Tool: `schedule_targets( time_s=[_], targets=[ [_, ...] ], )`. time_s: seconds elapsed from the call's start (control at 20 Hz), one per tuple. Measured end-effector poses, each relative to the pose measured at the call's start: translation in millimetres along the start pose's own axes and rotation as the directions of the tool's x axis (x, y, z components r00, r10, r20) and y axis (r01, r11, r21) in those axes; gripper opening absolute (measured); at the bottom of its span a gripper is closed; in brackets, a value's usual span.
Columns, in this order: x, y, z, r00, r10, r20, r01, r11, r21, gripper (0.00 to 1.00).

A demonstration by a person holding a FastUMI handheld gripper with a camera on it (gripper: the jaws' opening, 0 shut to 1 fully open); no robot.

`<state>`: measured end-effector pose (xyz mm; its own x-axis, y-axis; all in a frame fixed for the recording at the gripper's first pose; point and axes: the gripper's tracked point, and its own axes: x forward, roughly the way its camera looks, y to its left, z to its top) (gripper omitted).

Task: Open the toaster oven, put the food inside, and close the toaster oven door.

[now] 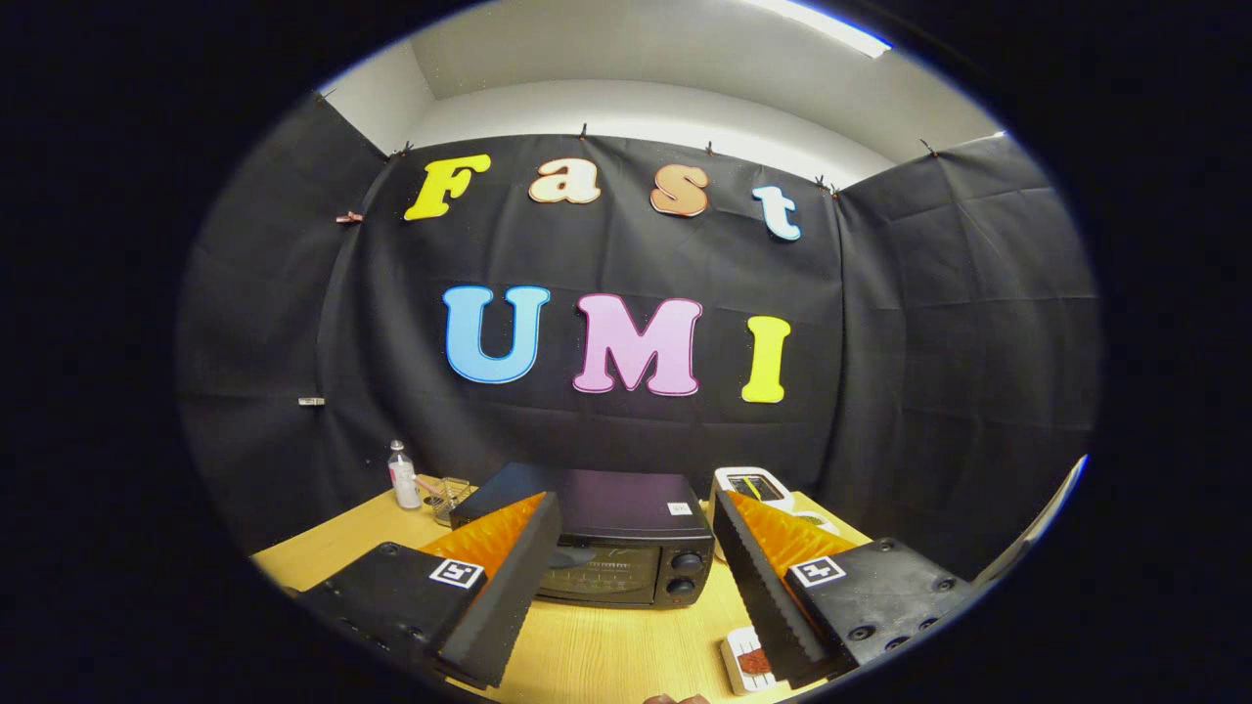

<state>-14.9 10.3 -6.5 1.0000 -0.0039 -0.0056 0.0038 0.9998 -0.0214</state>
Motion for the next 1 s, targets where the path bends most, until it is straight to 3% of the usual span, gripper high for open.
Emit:
schedule_targets(
  time_s=[0.45,1.0],
  targets=[
    [8,10,-4,1.0,0.018,-0.015,-0.018,1.0,0.002,0.97],
    [49,31,-39,0.993,0.012,-0.116,-0.008,0.999,0.032,0.97]
  ],
)
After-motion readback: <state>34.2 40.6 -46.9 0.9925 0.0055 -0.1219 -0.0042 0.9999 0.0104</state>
